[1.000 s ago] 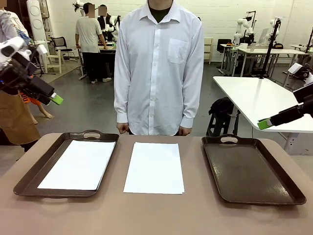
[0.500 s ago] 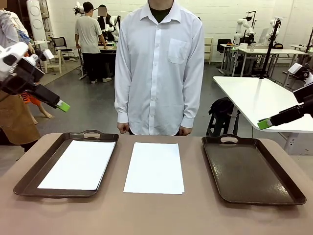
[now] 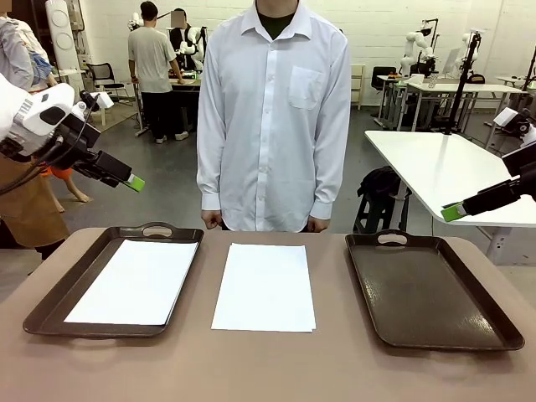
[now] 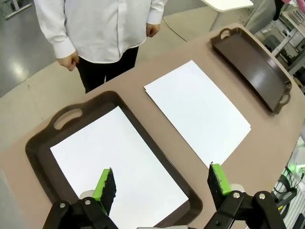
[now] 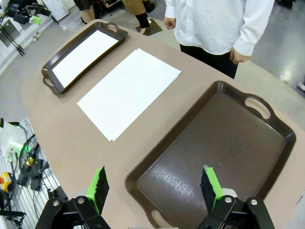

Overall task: Sort the A4 documents.
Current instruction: Receive the A4 Paper.

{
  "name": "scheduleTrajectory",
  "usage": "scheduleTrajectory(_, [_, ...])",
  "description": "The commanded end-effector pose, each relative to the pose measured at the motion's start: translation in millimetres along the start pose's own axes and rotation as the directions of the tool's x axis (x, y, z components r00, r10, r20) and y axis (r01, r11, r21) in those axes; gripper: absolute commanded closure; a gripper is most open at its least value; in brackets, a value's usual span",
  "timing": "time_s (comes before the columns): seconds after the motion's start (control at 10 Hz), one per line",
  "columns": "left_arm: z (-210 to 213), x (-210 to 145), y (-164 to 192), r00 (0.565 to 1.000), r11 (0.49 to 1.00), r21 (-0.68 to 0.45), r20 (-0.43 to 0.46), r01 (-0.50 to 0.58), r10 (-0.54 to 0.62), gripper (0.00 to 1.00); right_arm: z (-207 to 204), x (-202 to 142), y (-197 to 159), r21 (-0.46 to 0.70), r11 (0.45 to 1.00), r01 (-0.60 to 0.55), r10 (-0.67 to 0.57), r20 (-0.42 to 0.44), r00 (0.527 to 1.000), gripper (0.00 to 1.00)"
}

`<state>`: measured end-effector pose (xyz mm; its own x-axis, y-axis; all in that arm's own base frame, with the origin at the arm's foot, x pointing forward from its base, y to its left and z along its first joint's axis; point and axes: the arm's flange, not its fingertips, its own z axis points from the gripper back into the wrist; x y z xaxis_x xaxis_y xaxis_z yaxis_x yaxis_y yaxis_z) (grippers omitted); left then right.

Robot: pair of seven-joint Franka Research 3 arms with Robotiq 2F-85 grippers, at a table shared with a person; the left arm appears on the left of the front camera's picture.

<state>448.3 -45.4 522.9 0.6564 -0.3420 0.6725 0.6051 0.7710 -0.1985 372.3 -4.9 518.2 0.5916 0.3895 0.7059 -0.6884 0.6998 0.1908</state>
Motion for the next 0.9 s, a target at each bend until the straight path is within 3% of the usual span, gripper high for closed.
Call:
scheduleTrajectory(0.0, [-1.6,-4.0,-5.6,1.000,0.998,-0.061,0.019,0.008,-0.007,0.00,-2.4,0.0,-1.8,0.020,1.000,-0.003,0.002,0.014,1.000,0.00])
scheduleTrajectory(0.1, [-5.1,-3.0,-5.3,0.998,0.985,-0.162,-0.007,0.063,-0.065,0.00,-2.4,0.0,-1.8,0.020,1.000,-0.003,0.002,0.014,1.000,0.00])
scheduleTrajectory(0.6, [-5.3,-5.5,-3.4,0.998,0.982,-0.181,0.007,0.057,-0.057,0.00,-2.4,0.0,-1.8,0.020,1.000,-0.003,0.002,0.014,1.000,0.00])
scheduleTrajectory(0.8, [-7.1,-6.9,-10.2,0.998,0.988,-0.147,-0.033,0.043,-0.048,0.00,-2.4,0.0,-1.8,0.020,1.000,-0.003,0.002,0.014,1.000,0.00])
